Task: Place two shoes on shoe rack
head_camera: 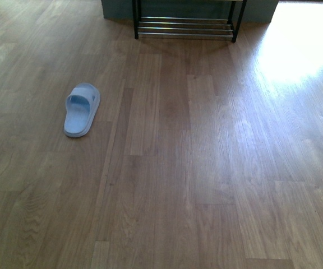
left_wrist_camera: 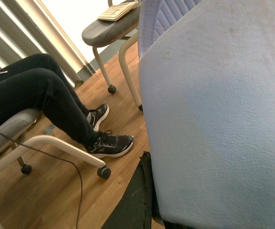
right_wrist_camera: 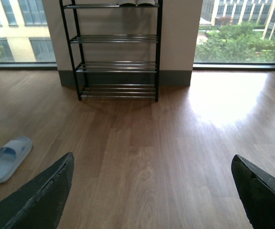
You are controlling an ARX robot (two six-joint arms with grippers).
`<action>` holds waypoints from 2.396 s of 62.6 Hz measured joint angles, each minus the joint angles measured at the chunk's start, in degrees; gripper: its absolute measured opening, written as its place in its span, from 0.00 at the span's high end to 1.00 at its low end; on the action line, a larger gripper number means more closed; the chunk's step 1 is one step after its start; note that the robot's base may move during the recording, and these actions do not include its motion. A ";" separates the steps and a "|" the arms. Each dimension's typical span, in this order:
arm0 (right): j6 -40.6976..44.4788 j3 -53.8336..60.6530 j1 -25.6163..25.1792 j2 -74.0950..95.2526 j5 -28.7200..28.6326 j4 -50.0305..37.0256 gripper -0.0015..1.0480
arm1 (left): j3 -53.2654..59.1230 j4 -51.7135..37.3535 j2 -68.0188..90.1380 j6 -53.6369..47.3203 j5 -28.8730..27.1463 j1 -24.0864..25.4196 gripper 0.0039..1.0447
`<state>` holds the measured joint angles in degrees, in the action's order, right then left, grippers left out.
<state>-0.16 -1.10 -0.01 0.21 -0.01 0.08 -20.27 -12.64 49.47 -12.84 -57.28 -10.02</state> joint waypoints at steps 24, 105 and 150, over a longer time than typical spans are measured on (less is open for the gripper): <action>0.00 0.00 0.00 -0.02 -0.02 0.00 0.09 | 0.04 0.11 0.04 -0.02 0.26 -0.17 0.99; 0.00 0.00 0.00 -0.07 0.13 0.00 0.09 | 0.11 0.20 0.13 -0.02 0.26 -0.28 0.99; 0.00 0.00 0.00 0.00 -0.22 0.00 0.09 | 0.17 0.22 0.22 -0.02 0.24 -0.31 0.99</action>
<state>-0.16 -1.10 -0.01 0.21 -0.23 0.08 -20.10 -12.43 49.69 -12.86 -57.04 -10.33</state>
